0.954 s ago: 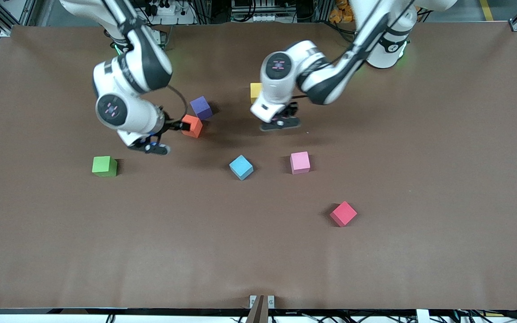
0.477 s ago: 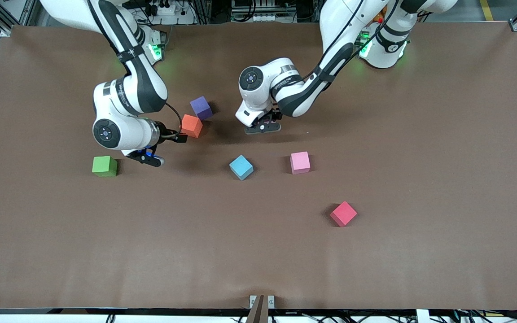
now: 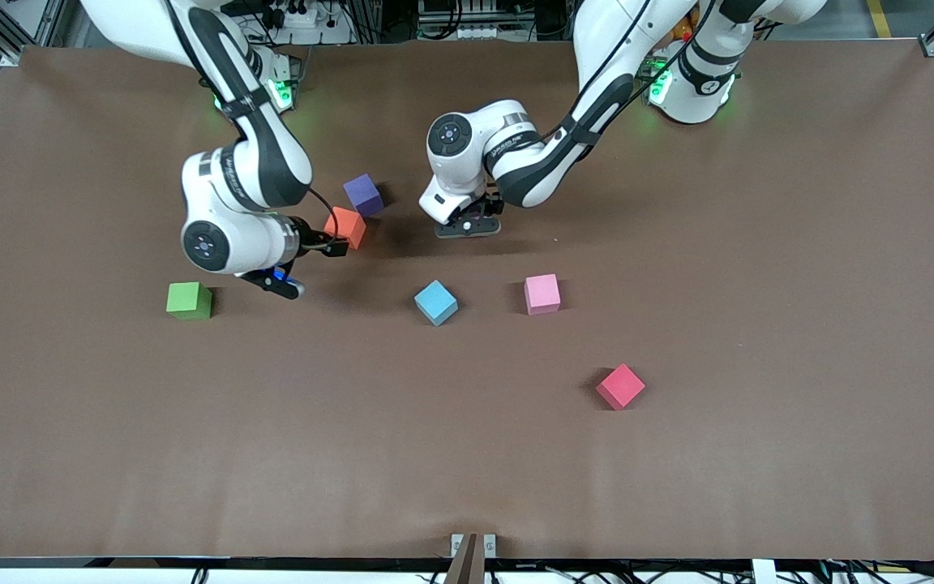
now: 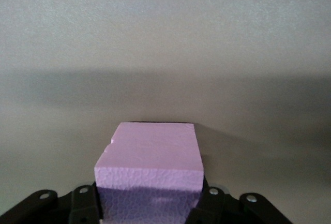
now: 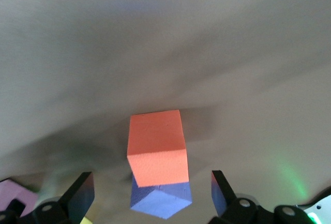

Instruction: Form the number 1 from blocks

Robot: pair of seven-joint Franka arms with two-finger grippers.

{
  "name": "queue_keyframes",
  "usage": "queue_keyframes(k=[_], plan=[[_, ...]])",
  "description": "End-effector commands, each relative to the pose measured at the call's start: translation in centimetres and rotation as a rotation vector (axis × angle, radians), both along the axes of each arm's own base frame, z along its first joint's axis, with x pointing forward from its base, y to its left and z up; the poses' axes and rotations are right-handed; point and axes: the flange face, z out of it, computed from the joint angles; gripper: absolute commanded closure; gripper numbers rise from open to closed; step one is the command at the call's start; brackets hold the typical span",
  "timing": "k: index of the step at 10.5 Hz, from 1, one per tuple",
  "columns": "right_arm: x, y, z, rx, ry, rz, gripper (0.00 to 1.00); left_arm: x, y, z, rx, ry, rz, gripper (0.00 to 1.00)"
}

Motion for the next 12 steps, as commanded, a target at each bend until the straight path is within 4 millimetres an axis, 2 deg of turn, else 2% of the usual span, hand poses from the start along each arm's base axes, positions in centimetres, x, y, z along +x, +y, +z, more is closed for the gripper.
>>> queue_keyframes(k=[1, 4, 7, 10, 12], plan=[[-1.0, 2.0, -2.6, -0.013, 0.026, 0.018, 0.0, -1.0, -0.7, -0.4, -0.008, 0.003, -0.018, 1.0], [-2.2, 3.2, -4.2, -0.009, 0.016, 0.092, 0.0, -2.2, -1.1, -1.1, -0.017, 0.014, -0.034, 1.0], [-3.6, 2.9, -5.4, -0.005, -0.003, 0.123, 0.0, -3.2, -1.5, -1.2, -0.018, 0.02, -0.05, 1.0], [-4.0, 2.9, -6.0, -0.008, -0.029, 0.117, 0.0, -4.3, -1.9, -1.3, -0.018, 0.029, -0.069, 1.0], [-4.2, 3.1, -6.2, -0.009, -0.034, 0.12, 0.33, -4.9, -1.6, -1.7, -0.009, 0.035, -0.087, 1.0]])
